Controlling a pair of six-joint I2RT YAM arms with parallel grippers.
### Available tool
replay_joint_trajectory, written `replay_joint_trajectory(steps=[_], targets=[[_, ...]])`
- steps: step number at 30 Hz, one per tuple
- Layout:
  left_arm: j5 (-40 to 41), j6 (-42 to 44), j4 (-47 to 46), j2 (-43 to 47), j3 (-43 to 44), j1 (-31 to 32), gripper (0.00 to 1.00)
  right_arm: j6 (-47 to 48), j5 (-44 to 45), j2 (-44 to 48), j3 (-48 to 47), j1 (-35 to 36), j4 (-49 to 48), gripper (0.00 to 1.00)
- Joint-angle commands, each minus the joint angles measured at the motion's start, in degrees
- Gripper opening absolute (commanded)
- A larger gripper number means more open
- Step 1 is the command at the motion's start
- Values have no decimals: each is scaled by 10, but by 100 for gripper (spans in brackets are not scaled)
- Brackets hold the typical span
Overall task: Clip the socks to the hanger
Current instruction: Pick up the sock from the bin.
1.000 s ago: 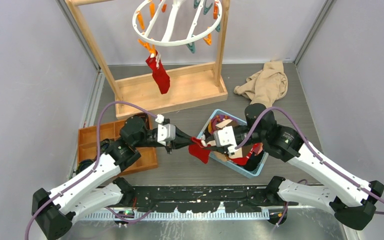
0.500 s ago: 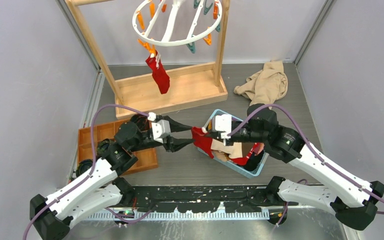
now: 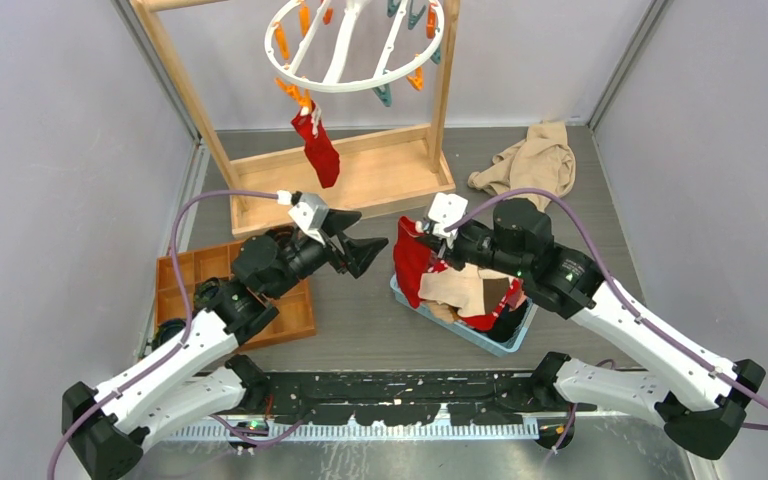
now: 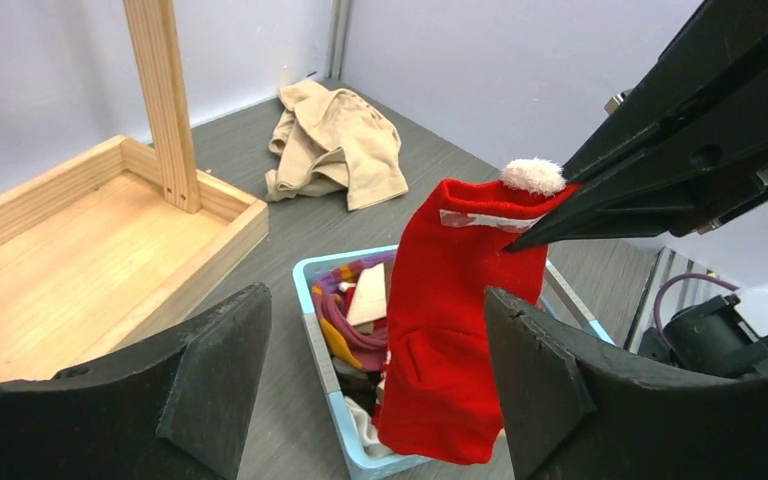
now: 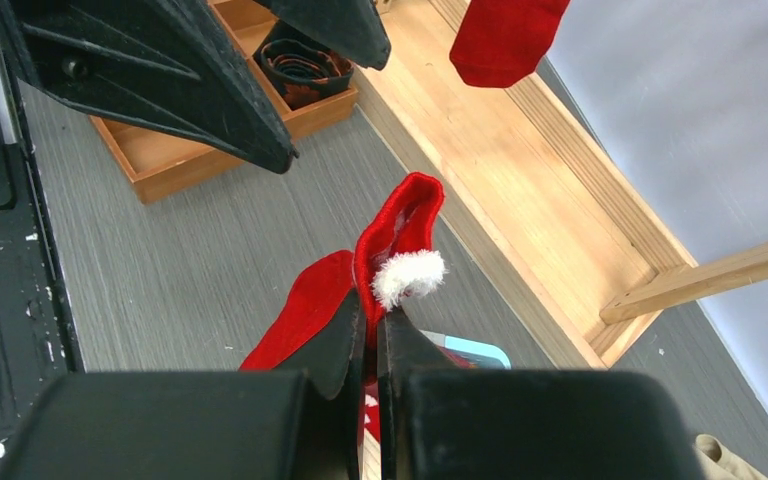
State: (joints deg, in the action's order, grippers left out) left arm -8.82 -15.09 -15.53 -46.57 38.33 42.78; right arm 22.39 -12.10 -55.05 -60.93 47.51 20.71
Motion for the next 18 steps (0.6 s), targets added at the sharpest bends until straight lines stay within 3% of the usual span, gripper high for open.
replay_joint_trajectory(steps=[1,4,8,18], targets=[[-45,62,-56,-13,28,-4,76,2,-40,6,-26,-9,-36,1],[-164,143,-66,-15,28,-27,69,25,-87,8,-24,-11,-32,1],[-315,143,-46,-28,59,-77,65,50,-125,5,-27,-14,-23,1],[-436,57,-144,-101,85,-91,59,60,-158,-9,-39,-15,-35,1]])
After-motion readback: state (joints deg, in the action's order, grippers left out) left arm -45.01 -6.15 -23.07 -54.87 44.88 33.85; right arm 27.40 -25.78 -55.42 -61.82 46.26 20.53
